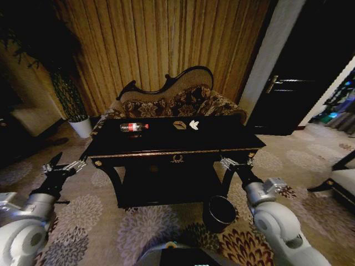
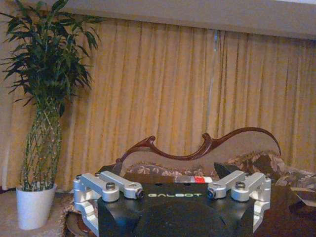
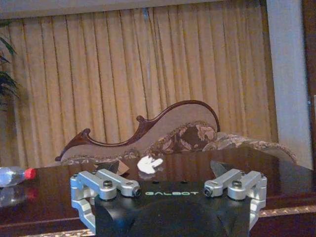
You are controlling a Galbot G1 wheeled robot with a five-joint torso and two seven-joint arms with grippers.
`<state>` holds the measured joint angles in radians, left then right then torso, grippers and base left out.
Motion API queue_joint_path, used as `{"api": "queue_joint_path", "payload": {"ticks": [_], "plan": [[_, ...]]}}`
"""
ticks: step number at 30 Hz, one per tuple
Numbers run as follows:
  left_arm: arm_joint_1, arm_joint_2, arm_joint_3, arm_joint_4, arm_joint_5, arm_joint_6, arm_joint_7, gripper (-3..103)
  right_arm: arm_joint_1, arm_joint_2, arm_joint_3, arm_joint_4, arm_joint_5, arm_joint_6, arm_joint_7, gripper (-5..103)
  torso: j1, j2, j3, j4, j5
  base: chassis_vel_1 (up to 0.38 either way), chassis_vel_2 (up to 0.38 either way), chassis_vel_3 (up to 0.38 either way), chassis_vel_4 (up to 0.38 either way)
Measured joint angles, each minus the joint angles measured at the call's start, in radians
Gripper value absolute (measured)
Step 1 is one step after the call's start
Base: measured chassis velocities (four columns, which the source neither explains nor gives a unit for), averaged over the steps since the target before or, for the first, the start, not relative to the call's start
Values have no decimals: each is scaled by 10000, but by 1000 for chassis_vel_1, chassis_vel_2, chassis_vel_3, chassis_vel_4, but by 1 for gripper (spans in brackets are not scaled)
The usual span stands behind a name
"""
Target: Move to the front of the table and place the trash on the table into the trash bin.
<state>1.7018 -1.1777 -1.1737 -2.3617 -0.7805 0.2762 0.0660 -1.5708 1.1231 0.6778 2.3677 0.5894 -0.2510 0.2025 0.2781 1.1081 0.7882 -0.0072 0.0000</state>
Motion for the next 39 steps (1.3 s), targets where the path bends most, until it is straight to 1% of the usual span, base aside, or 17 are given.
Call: {"api": "queue_joint_path", "payload": {"ticks": [6,19,22,27,29,33,35,36,38,39], "plan": [[8,10,-14,-3,8,1,-1,100,17,0,-42,7,2,32,-30,100,0,0,0,0,-1,-139,124,141,-131],[12,-6,-25,-17,20,-5,0,100,12,0,-107,3,-35,42,-33,100,5,-4,3,-1,1,-204,208,196,-199],[18,-18,-23,-26,20,-14,0,100,31,-71,-130,-47,-41,146,27,100,5,-4,3,1,-1,-133,124,136,-141],[15,-26,-23,-51,19,-15,-1,100,141,-382,-152,-176,90,124,51,100,6,-4,3,-2,-1,-30,38,36,-23],[31,-27,-65,-68,15,-1,-1,100,368,-571,-221,-290,526,-41,56,100,1,-2,0,0,-1,0,0,0,0],[92,-44,-174,-103,9,12,-2,100,640,-772,-349,-464,855,-185,59,100,-3,2,-1,1,1,0,0,0,0],[159,-139,-268,-158,3,34,-5,100,1170,-1212,-566,-935,1187,-331,0,100,-3,1,-1,0,1,0,0,0,0],[159,-139,-268,-158,3,34,-5,100,1170,-1212,-566,-935,1187,-331,0,100,-3,1,-1,0,1,0,0,0,0],[166,-226,-258,-201,49,49,-4,100,1687,-1591,-716,-1467,1285,-397,-121,100,-1,0,1,1,1,0,0,0,0],[166,-226,-258,-201,49,49,-4,100,1687,-1591,-716,-1467,1285,-397,-121,100,-1,0,1,1,1,0,0,0,0]]}}
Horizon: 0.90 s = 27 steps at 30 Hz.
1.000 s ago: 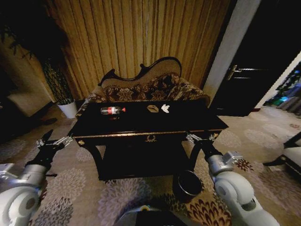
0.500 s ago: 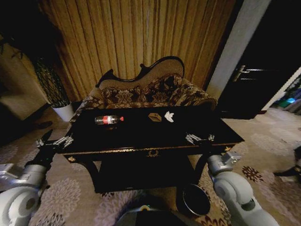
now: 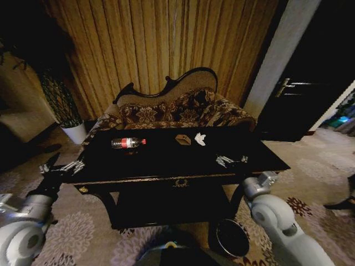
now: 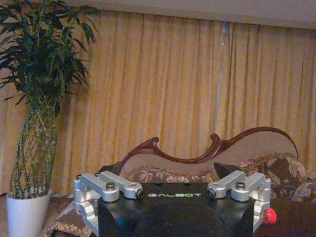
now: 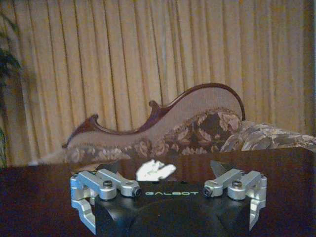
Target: Move to the front of the table and place the trash on the table into the trash bin.
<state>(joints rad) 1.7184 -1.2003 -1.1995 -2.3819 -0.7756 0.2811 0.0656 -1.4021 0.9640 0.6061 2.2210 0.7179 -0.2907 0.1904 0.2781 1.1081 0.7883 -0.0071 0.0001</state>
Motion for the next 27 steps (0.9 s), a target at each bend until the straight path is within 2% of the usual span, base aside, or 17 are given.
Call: {"api": "queue_joint_path", "payload": {"ticks": [3,8,13,18,23,26,27], "plan": [[-19,-126,27,-99,97,116,57,100,1159,-769,-359,-787,676,-392,-76,100,2,-2,1,0,0,0,0,0,0],[-20,-194,89,-155,125,262,48,100,2075,-1223,-887,-1249,1407,-728,-77,100,2,-1,0,-2,-2,0,0,0,0],[-33,-264,135,-126,249,336,14,100,3896,-1735,-2137,-1979,2280,-1316,2,100,3,-2,1,-1,-1,0,0,0,0],[-20,-272,127,-99,270,353,-4,100,5615,-1746,-3319,-2687,2982,-2135,314,100,3,-3,1,-1,-5,0,0,0,0],[-27,-272,129,-99,272,380,-71,100,6709,-1532,-4183,-3393,3180,-2534,585,100,3,-3,1,1,-2,0,0,0,0],[-24,-275,130,-89,271,397,-144,100,7791,-1182,-5173,-3877,3529,-2913,1333,100,4,-3,2,1,-2,0,0,0,0],[-24,-275,130,-89,271,397,-144,100,7791,-1182,-5173,-3877,3529,-2913,1333,100,4,-3,2,1,-2,0,0,0,0]]}}
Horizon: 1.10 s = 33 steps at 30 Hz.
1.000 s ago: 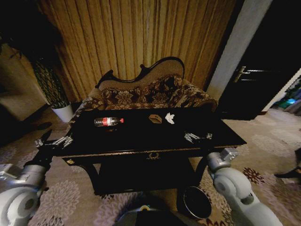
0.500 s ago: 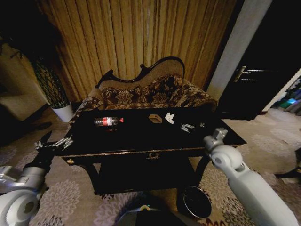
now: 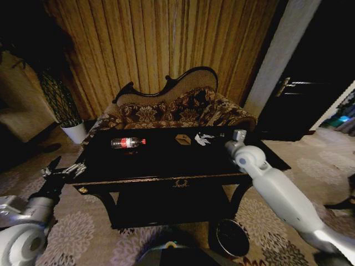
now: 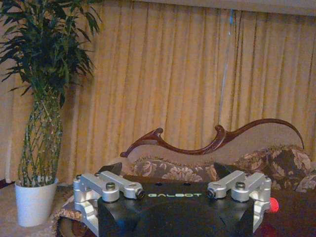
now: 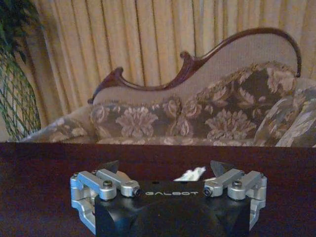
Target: Move to the front of the table and place the trash on the table into the trash bin.
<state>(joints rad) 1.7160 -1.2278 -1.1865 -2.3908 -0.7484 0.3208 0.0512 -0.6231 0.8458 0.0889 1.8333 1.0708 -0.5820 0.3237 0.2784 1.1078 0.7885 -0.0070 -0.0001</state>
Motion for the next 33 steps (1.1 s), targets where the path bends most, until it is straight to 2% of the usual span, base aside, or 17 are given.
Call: {"api": "queue_joint_path", "payload": {"ticks": [5,6,8,12,18,33], "plan": [[-7,-28,9,40,2,6,-24,100,1110,727,-1106,-542,307,-439,1457,100,0,0,-1,2,-2,0,0,0,0],[-7,-28,9,40,2,6,-24,100,1110,727,-1106,-542,307,-439,1457,100,0,0,-1,2,-2,0,0,0,0],[1,-34,9,23,1,7,-26,100,1472,1041,-1452,-809,419,-587,2106,100,0,0,-1,-1,-1,0,0,0,0],[17,-52,-15,17,0,8,-27,100,1746,1313,-1695,-1121,447,-722,2599,100,0,0,-1,0,-1,0,0,0,0],[21,-35,-66,4,-11,9,-29,100,1876,1442,-1803,-1579,402,-778,2855,100,0,0,-1,-1,0,0,0,0,0],[27,-24,-96,-8,-54,-27,-27,100,1729,1420,-1695,-2334,40,-726,2774,100,0,0,-2,-1,1,0,0,0,0]]}}
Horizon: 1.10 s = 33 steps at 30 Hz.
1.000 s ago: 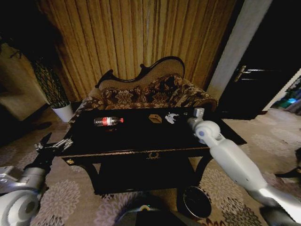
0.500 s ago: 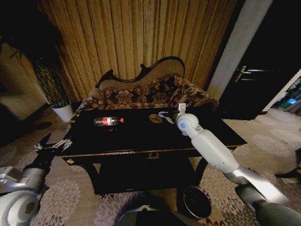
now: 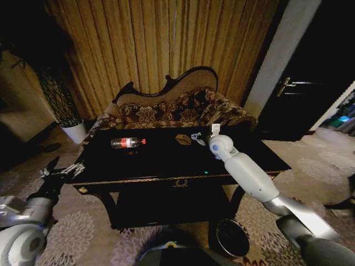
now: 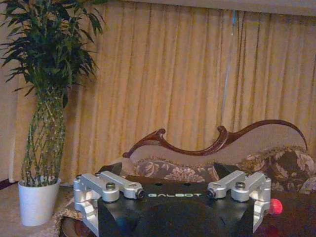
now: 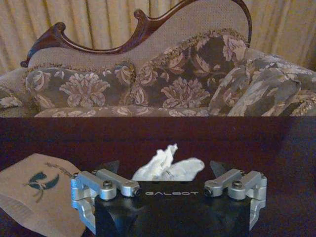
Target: Move to the front of the table and place the trash on the table into the trash bin.
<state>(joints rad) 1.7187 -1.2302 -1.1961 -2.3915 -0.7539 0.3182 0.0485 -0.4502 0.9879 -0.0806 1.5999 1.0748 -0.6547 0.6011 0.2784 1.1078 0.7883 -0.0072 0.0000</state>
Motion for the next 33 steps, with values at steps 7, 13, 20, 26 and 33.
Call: {"api": "queue_joint_path", "payload": {"ticks": [7,13,20,26,33], "plan": [[10,1,-46,7,-25,-27,2,100,-120,-31,48,-35,1,24,-50,100,0,1,0,1,0,0,0,0,0],[14,-5,-122,-20,-55,-54,12,100,-134,-83,13,11,-2,49,-78,92,0,1,0,0,-1,0,0,0,0],[6,-2,-209,13,-167,-74,24,100,-170,-117,-43,25,-19,62,-82,65,-1,2,0,0,-1,0,0,0,0],[-3,28,-256,52,-220,-80,34,100,-235,-117,-69,23,-100,65,-133,44,-1,2,0,0,-1,0,0,0,0],[-23,52,-263,83,-231,-90,41,100,-240,-203,-112,54,-133,82,-182,12,-1,2,-1,0,-1,0,0,0,0]]}}
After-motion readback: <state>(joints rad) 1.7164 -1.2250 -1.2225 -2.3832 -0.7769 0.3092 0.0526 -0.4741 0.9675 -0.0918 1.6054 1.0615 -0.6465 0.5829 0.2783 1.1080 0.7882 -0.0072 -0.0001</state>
